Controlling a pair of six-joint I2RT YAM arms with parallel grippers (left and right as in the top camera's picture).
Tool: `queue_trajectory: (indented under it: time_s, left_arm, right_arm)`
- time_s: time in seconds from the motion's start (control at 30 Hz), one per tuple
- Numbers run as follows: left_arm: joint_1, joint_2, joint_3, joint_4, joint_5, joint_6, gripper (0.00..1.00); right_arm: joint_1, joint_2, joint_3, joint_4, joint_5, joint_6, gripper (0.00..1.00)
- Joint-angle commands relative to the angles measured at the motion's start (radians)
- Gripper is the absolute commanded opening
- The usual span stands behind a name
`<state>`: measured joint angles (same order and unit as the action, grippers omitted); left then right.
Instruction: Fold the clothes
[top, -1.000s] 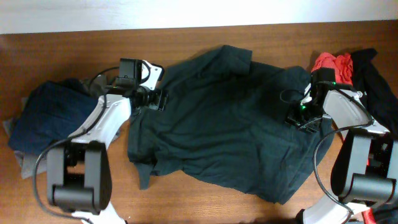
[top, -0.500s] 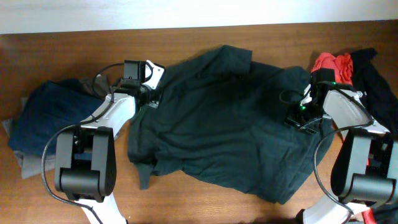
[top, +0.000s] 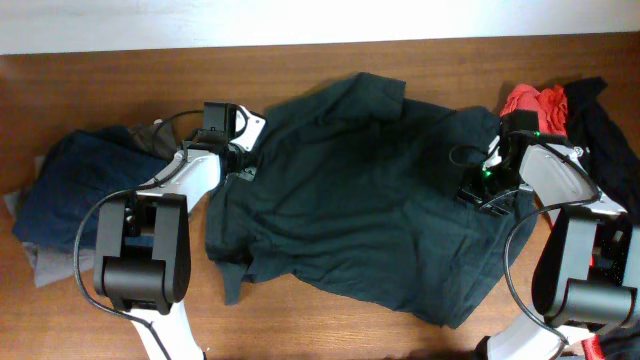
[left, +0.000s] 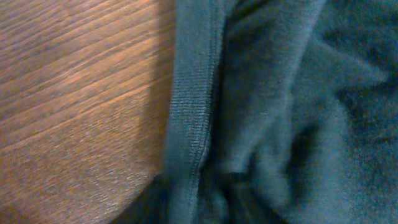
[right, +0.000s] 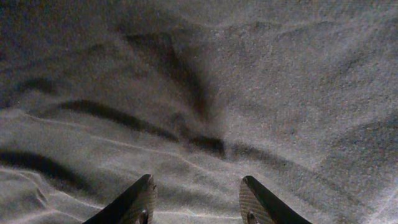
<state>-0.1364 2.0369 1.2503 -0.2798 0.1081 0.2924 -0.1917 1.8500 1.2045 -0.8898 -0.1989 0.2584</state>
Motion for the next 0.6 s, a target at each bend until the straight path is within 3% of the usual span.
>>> queue_trajectory:
  time_s: [0.0, 0.03, 0.13, 0.2, 0.27, 0.5, 0.57]
  left_arm:
    - [0.013, 0.026, 0.0, -0.005, -0.024, -0.026, 0.08]
    - [0.023, 0.026, 0.0, -0.005, -0.056, -0.069, 0.01]
    - [0.078, 0.026, 0.0, -0.019, -0.124, -0.196, 0.0]
    - [0.128, 0.026, 0.0, -0.041, -0.124, -0.259, 0.0]
    - [0.176, 0.026, 0.0, -0.069, -0.118, -0.315, 0.01]
    - [0.228, 0.025, 0.0, -0.113, -0.086, -0.294, 0.01]
    - [0.219, 0.025, 0.001, -0.111, -0.086, -0.292, 0.09]
  right_arm:
    - [0.002, -0.019, 0.012, -0.004, -0.008, 0.004, 0.49]
    - [0.002, -0.019, 0.012, -0.004, -0.007, 0.004, 0.49]
    - [0.002, -0.019, 0.012, -0.003, -0.003, 0.004, 0.5]
    - [0.002, -0.019, 0.012, 0.003, 0.008, 0.003, 0.59]
    - [0.002, -0.019, 0.012, 0.014, 0.029, 0.004, 0.61]
    - [0.0, 0.0, 0.011, 0.11, 0.006, 0.011, 0.59]
    - [0.002, 0.014, 0.009, 0.147, -0.034, 0.011, 0.56]
